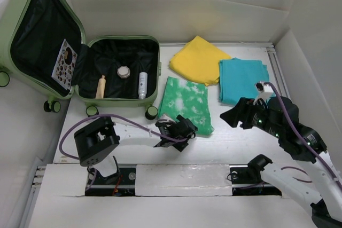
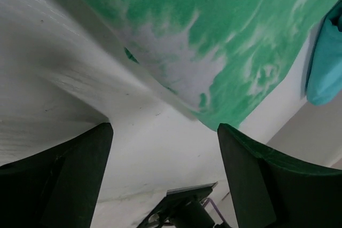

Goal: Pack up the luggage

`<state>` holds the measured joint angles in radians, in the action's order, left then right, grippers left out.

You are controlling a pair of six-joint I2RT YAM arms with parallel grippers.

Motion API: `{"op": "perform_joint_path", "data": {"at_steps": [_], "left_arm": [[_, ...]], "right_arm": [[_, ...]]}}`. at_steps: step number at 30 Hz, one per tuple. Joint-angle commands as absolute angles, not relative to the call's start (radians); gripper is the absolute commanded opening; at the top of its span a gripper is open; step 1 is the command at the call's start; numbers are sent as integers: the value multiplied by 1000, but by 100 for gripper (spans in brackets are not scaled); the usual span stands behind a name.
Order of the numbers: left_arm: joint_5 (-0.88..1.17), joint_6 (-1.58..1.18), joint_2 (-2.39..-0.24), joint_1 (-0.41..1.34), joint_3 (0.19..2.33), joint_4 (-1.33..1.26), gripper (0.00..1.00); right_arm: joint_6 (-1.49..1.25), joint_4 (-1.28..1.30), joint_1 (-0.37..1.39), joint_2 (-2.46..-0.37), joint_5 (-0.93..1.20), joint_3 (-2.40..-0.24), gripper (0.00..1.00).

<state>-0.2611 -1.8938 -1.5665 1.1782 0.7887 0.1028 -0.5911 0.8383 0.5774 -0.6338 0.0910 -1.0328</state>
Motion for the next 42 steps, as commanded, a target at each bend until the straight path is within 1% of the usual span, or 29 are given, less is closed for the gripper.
{"op": "perform_joint_path", "data": {"at_steps": [1,6,8,12,13,16,19,23,27,32,36,40,41,42], "left_arm": [[-365,-2189,-1604,1190,795,210,76],[-413,-2305,-1595,1190,741,190,74],[-422,-2354,-1585,1190,741,236,74],[-468,-2449,-1548,1190,692,296,70],[-480,-2450,-1539,1190,654,270,70],[-480,-2450,-1539,1164,631,245,69],[-489,-2407,-1583,1154,643,203,69],[-489,-2417,-1626,1144,675,192,69],[-489,-2454,-1617,1115,623,130,67],[-500,-2441,-1617,1066,623,112,66],[-491,-2415,-1676,1045,632,92,66],[-462,-2395,-1732,1045,632,39,60],[-453,-2384,-1741,1045,632,26,56],[-453,-2373,-1750,1045,641,26,50]], "right_arm": [[-558,887,588,-608,114,-1068,71],[-549,913,588,-571,127,-1068,71],[-549,922,588,-560,127,-1068,71],[-529,931,588,-551,137,-1068,71],[-529,931,588,-551,137,-1068,71],[-520,931,588,-551,146,-1068,71],[-511,931,588,-551,146,-1068,71],[-502,931,588,-560,155,-1068,71],[-502,931,588,-560,166,-1059,71],[-502,940,588,-540,166,-1058,71],[-502,940,588,-540,166,-1049,71],[-502,940,588,-531,166,-1049,71],[-502,951,588,-531,157,-1049,71],[-502,951,588,-522,156,-1058,71]]}}
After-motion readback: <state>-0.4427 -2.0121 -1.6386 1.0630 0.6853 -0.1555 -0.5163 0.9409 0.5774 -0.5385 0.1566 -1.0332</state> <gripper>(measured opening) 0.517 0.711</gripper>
